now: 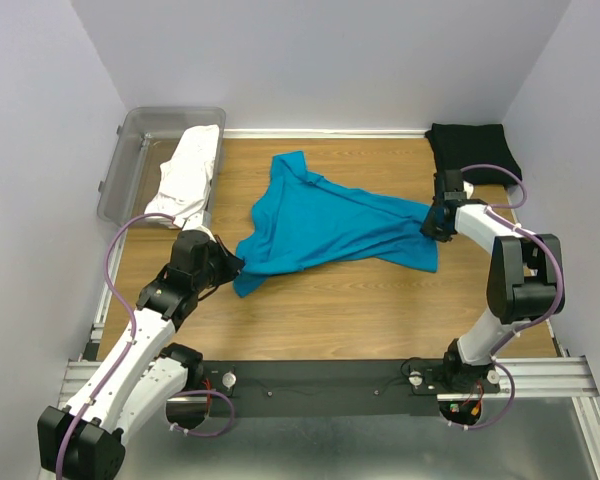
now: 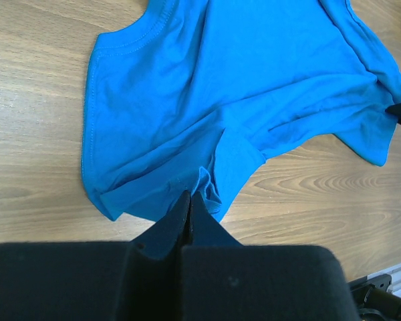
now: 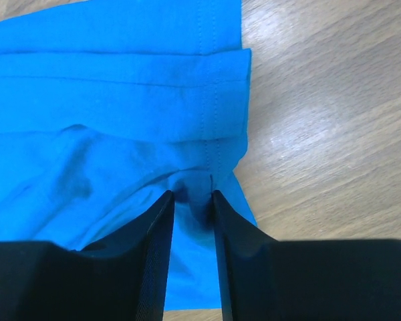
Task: Fold and stack the t-shirts
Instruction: Flatten the tshirt out
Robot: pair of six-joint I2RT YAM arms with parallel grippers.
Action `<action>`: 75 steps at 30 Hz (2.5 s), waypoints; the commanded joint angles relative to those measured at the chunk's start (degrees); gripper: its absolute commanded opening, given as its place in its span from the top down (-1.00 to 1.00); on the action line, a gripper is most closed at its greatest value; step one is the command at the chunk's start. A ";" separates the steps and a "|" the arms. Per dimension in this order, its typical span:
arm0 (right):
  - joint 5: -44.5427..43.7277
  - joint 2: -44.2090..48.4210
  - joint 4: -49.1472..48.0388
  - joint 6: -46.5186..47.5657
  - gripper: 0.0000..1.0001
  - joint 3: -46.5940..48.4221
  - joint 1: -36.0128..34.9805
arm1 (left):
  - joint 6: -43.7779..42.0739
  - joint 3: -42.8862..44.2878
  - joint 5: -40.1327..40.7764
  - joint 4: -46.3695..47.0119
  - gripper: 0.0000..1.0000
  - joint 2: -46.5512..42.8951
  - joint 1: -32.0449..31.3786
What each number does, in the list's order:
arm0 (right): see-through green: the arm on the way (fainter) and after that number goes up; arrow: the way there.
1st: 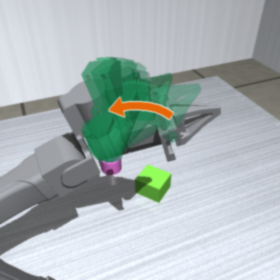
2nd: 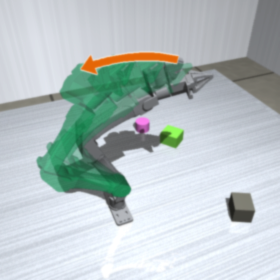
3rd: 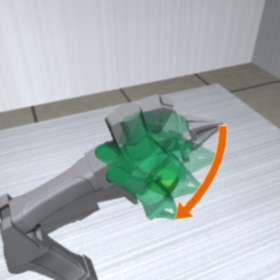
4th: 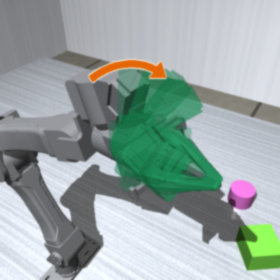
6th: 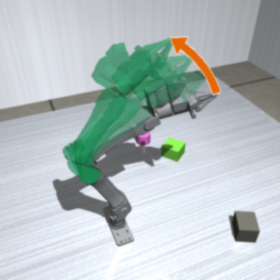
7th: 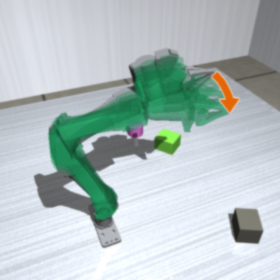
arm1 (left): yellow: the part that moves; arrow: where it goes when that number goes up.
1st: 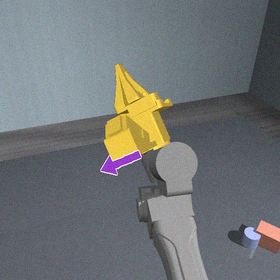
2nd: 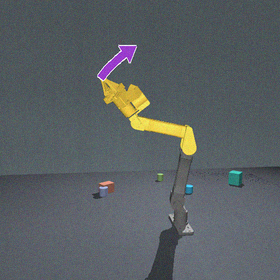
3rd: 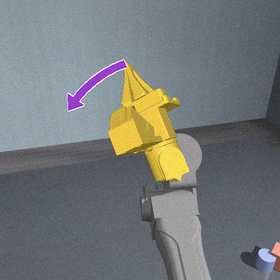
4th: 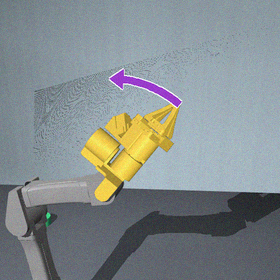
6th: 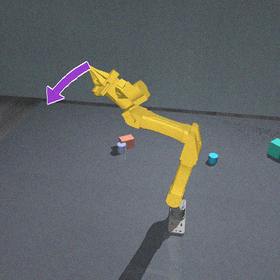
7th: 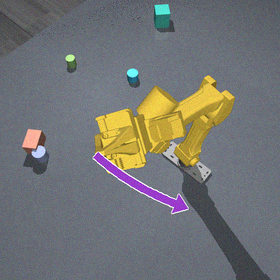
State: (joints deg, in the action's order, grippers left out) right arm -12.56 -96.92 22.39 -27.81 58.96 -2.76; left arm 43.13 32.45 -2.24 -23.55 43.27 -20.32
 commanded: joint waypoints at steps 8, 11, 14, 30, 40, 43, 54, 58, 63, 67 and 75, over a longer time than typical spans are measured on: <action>4.56 2.97 2.57 0.39 0.10 0.98 0.22 | 0.02 0.87 -0.13 -0.62 1.00 -0.55 0.10; 4.56 3.32 3.80 0.48 0.09 1.51 0.22 | 0.02 0.86 -0.13 -0.79 1.00 -0.46 0.10; 4.73 3.93 4.15 0.57 0.10 1.25 0.13 | 0.28 0.86 0.04 -0.88 1.00 -0.46 0.10; -0.36 1.74 4.24 1.88 0.52 -0.51 0.13 | 1.16 3.50 3.73 -4.05 1.00 -2.40 0.10; 0.51 0.59 4.15 2.50 0.85 3.44 0.22 | 1.95 3.15 4.96 -4.92 1.00 -3.10 0.10; 0.60 5.40 5.29 1.89 0.99 2.48 0.22 | 4.75 3.94 8.99 -6.94 1.00 -3.27 0.10; 4.38 45.04 13.37 -15.06 0.99 -15.97 0.30 | 10.57 5.87 17.71 -8.18 1.00 -6.62 0.28; 4.13 60.86 14.26 -19.29 0.99 -20.81 0.30 | 9.08 7.01 17.97 -6.69 1.00 -6.09 0.28; -2.99 70.02 14.43 -17.37 0.99 -18.63 0.22 | 5.74 11.05 21.48 -3.53 1.00 -4.77 0.28; -9.50 64.52 14.00 -12.45 0.99 -10.55 0.30 | -0.23 17.63 25.87 1.39 1.00 -1.97 0.36; -11.35 49.13 12.85 4.85 0.99 16.76 0.30 | -20.25 43.09 33.87 9.66 1.00 5.77 0.28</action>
State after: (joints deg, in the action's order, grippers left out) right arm -19.64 -44.80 36.75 -33.17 65.36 -2.79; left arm 35.07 64.97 23.64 -21.08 48.25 -20.32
